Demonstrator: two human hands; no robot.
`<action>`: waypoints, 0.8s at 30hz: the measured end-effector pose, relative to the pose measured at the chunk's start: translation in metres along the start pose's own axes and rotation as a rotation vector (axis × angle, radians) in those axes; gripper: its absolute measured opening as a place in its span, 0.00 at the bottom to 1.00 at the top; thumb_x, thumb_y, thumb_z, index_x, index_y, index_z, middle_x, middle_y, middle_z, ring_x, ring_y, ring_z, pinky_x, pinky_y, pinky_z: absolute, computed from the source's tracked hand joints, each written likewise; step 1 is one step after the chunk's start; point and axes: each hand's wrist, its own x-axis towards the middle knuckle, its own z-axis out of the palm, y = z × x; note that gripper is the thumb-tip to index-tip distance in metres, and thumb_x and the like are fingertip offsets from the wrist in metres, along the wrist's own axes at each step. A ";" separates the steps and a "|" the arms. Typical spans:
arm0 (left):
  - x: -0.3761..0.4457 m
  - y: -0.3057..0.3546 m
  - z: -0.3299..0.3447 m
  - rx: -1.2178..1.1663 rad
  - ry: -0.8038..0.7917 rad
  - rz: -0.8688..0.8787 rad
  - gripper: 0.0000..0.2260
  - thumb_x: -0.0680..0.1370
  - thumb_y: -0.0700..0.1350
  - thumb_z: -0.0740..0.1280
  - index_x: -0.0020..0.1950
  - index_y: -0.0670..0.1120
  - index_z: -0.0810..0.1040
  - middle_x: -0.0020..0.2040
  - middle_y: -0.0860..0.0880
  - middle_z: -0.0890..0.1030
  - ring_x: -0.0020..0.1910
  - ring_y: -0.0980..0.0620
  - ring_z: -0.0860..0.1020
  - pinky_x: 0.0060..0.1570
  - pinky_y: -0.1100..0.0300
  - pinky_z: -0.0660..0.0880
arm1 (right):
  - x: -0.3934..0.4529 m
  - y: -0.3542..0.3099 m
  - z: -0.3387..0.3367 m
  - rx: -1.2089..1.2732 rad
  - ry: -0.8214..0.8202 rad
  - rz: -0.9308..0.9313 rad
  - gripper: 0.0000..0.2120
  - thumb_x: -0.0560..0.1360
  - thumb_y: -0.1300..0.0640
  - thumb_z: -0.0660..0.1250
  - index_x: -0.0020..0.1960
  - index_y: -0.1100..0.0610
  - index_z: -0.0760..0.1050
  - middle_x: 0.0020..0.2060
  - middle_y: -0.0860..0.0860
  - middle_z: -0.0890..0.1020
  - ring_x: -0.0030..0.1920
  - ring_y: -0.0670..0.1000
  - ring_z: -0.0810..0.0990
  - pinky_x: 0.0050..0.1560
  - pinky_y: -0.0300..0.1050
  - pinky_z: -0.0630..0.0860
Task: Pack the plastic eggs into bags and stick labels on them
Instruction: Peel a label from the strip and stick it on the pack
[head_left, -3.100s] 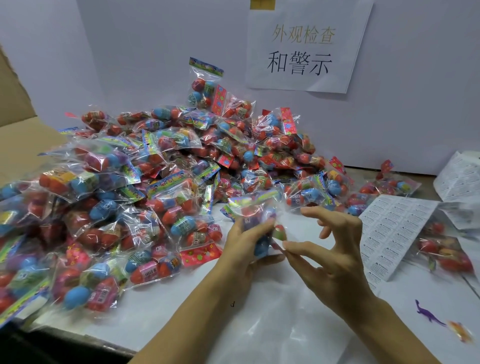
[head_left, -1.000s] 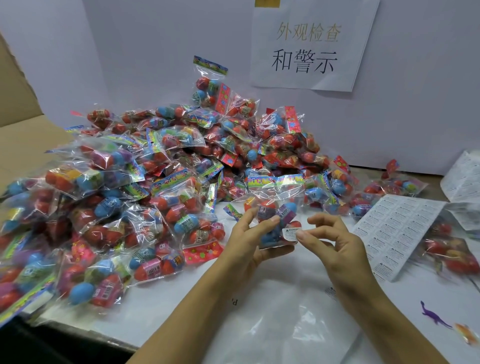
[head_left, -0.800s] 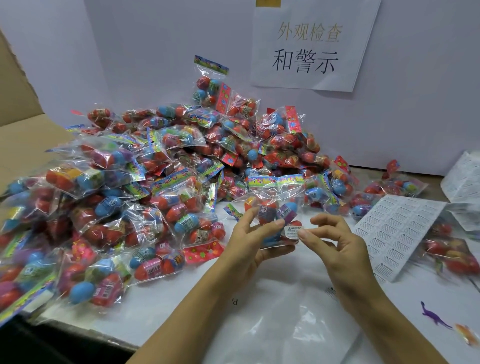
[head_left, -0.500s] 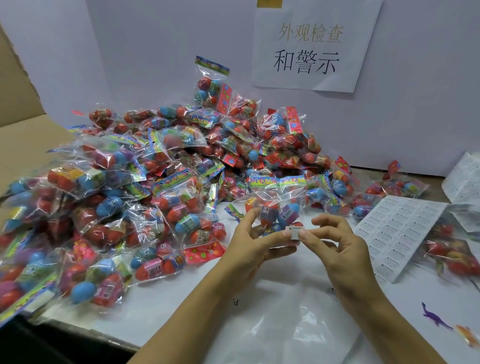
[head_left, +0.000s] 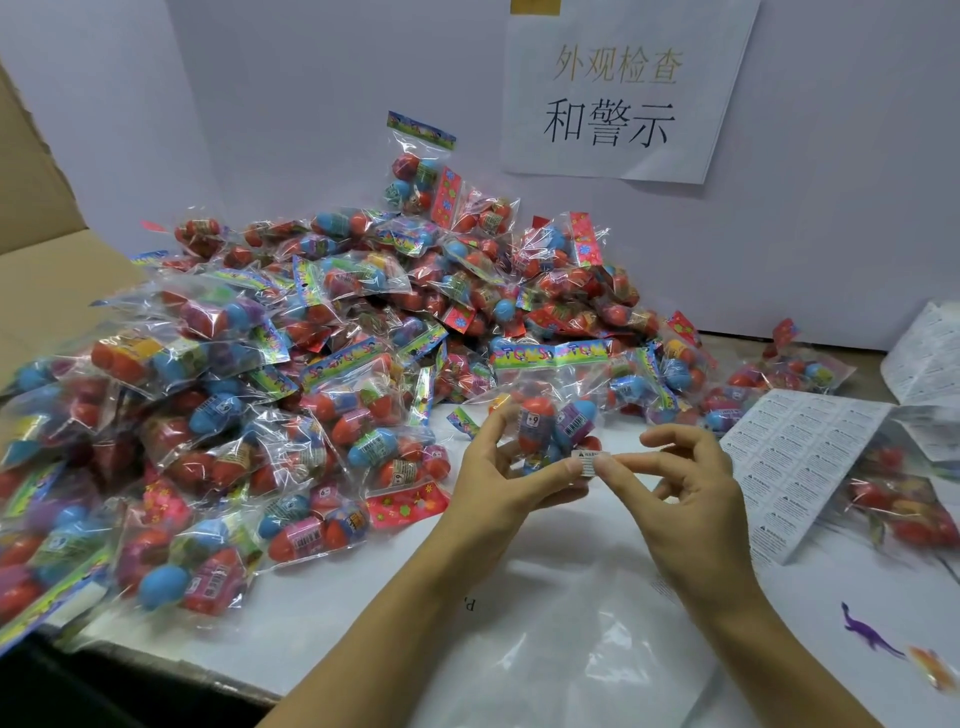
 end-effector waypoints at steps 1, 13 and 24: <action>0.000 0.000 -0.001 -0.008 0.009 0.000 0.33 0.70 0.37 0.80 0.71 0.48 0.72 0.60 0.37 0.83 0.54 0.36 0.85 0.52 0.48 0.83 | 0.000 0.000 0.000 -0.008 0.023 -0.021 0.07 0.66 0.43 0.74 0.43 0.39 0.81 0.50 0.37 0.74 0.51 0.50 0.76 0.42 0.33 0.73; 0.001 0.000 -0.002 -0.051 -0.016 -0.017 0.34 0.71 0.37 0.79 0.72 0.52 0.70 0.58 0.38 0.84 0.55 0.35 0.84 0.51 0.49 0.83 | -0.001 0.004 0.003 0.083 -0.018 0.023 0.07 0.68 0.44 0.73 0.42 0.46 0.84 0.48 0.39 0.77 0.52 0.47 0.79 0.43 0.34 0.74; -0.002 0.003 0.001 -0.021 -0.051 -0.010 0.29 0.68 0.44 0.83 0.64 0.58 0.77 0.57 0.40 0.85 0.55 0.37 0.85 0.52 0.48 0.83 | -0.002 0.000 0.003 0.149 -0.018 0.071 0.08 0.68 0.42 0.73 0.41 0.46 0.84 0.49 0.41 0.77 0.52 0.48 0.80 0.45 0.45 0.76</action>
